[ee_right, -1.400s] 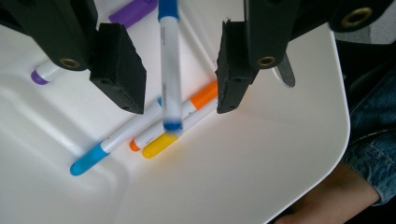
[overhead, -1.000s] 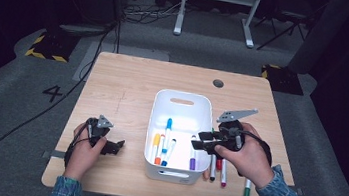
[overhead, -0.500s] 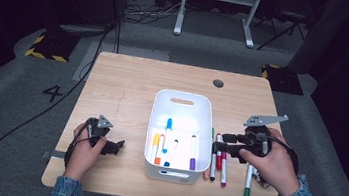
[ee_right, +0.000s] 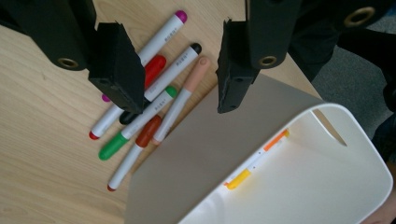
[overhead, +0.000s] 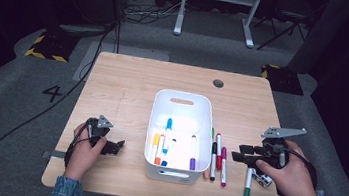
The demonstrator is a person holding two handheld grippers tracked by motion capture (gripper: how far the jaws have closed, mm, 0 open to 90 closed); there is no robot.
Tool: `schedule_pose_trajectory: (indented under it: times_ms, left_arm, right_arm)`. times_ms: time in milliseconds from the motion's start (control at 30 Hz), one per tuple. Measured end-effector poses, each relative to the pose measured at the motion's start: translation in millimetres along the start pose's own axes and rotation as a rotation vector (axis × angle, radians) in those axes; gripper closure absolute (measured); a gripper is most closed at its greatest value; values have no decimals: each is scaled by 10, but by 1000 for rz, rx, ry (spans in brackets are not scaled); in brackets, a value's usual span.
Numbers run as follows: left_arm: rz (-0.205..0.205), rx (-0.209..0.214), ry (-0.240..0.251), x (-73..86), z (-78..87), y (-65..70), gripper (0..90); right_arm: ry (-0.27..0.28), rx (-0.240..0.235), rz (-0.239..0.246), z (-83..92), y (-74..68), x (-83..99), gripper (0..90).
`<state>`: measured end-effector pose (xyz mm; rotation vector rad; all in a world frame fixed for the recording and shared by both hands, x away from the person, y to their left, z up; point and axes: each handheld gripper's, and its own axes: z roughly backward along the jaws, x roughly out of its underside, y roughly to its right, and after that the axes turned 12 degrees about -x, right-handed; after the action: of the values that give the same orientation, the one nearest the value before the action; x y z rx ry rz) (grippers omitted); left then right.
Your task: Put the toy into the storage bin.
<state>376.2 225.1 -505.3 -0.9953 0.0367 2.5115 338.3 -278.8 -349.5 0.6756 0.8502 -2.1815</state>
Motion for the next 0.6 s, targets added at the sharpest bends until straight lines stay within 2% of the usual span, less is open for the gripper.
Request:
schedule_pose_trajectory:
  times_ms: [233, 467, 600]
  left_arm:
    - [0, 5, -3, 0, -1, 0, 0]
    - [0, 3, -2, 0, -1, 0, 0]
    - [-1, 1, -1, 0, -1, -1, 0]
  right_arm:
    - [-30, 46, -29, 76, 70, 208, 532]
    - [-94, 123, -71, 30, 217, 419, 537]
    - [-115, 144, -88, -6, 293, 523, 537]
